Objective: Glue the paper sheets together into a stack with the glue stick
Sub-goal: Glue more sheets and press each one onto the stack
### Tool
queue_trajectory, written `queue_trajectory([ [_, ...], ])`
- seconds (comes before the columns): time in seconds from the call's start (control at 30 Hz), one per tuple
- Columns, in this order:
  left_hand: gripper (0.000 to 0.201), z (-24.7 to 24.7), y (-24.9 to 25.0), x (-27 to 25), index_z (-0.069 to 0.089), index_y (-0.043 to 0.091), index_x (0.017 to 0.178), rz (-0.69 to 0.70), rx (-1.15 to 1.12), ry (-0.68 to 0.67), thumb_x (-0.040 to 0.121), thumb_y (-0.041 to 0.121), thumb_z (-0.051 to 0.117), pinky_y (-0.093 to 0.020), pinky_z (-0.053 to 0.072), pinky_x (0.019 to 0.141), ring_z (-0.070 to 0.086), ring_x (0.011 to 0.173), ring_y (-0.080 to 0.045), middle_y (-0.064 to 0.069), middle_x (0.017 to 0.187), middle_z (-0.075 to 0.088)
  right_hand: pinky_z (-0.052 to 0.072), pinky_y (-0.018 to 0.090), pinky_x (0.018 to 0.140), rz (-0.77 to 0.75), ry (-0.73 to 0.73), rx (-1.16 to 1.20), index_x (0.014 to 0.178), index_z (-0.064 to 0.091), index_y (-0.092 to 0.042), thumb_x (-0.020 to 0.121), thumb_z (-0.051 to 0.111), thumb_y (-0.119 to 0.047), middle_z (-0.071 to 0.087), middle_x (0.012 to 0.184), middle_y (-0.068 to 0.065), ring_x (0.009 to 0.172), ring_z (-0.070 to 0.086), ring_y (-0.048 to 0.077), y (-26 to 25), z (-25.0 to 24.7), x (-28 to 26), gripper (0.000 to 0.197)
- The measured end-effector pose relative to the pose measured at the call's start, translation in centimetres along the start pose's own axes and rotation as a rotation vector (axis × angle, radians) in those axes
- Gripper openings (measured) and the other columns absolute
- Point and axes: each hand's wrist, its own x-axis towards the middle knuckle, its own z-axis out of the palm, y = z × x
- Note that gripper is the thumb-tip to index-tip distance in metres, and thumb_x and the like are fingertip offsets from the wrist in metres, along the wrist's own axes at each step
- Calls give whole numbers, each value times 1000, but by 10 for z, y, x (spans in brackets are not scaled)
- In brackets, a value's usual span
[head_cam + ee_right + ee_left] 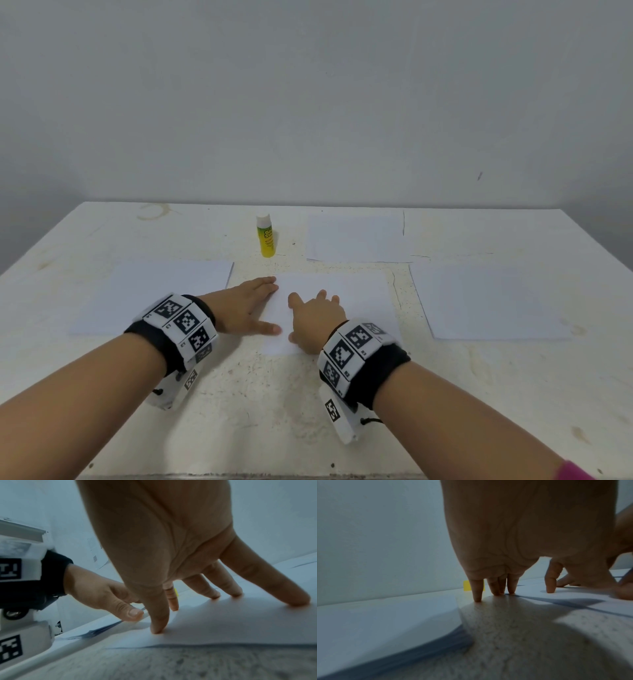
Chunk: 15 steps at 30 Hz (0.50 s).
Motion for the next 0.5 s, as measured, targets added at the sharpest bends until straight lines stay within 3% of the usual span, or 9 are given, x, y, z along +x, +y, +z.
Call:
queue_trajectory([
  [0.17, 109, 2, 5, 0, 2, 14, 153, 10, 125, 59, 78, 67, 60, -33, 19, 118, 5, 146, -12, 6, 160, -8, 27, 49, 109, -12, 18, -54, 139, 25, -14, 97, 50, -26, 52, 132, 19, 135, 30, 39, 1, 4, 10, 51],
  [0.23, 113, 1, 7, 1, -1, 11, 153, -1, 186, 26, 75, 74, 52, -35, 15, 119, -2, 147, -15, 2, 160, -11, 32, 49, 107, 1, 3, -75, 141, 23, -15, 96, 52, -28, 46, 135, 22, 132, 33, 39, 0, 3, 11, 56],
  [0.3, 128, -1, 10, 1, -10, 8, 152, -21, 250, -47, 59, 86, 32, -40, 7, 121, -13, 147, -19, -4, 160, -17, 38, 52, 103, 37, -9, -71, 144, 20, -16, 94, 56, -31, 38, 137, 24, 130, 34, 41, -2, 2, 14, 64],
  [0.37, 135, -3, 12, 2, -15, 6, 150, -39, 278, -87, 51, 87, 28, -43, 4, 121, -16, 147, -20, -7, 159, -20, 36, 57, 103, 88, -3, -70, 145, 19, -13, 92, 59, -34, 30, 143, 22, 133, 29, 40, -4, -2, 16, 70],
  [0.43, 126, -3, 13, 2, -16, 4, 150, -41, 280, -79, 69, 79, 45, -44, 5, 121, -15, 147, -21, -9, 158, -20, 28, 58, 107, 58, 42, -95, 148, 15, -11, 89, 63, -38, 17, 153, 16, 141, 17, 35, -4, -4, 23, 81],
  [0.5, 119, -4, 15, 3, -16, 4, 150, -45, 267, -64, 79, 69, 54, -45, 6, 120, -14, 147, -22, -9, 159, -19, 16, 58, 113, -74, 44, -97, 152, 3, -11, 86, 67, -38, 0, 160, 7, 147, 3, 27, 1, -6, 30, 95],
])
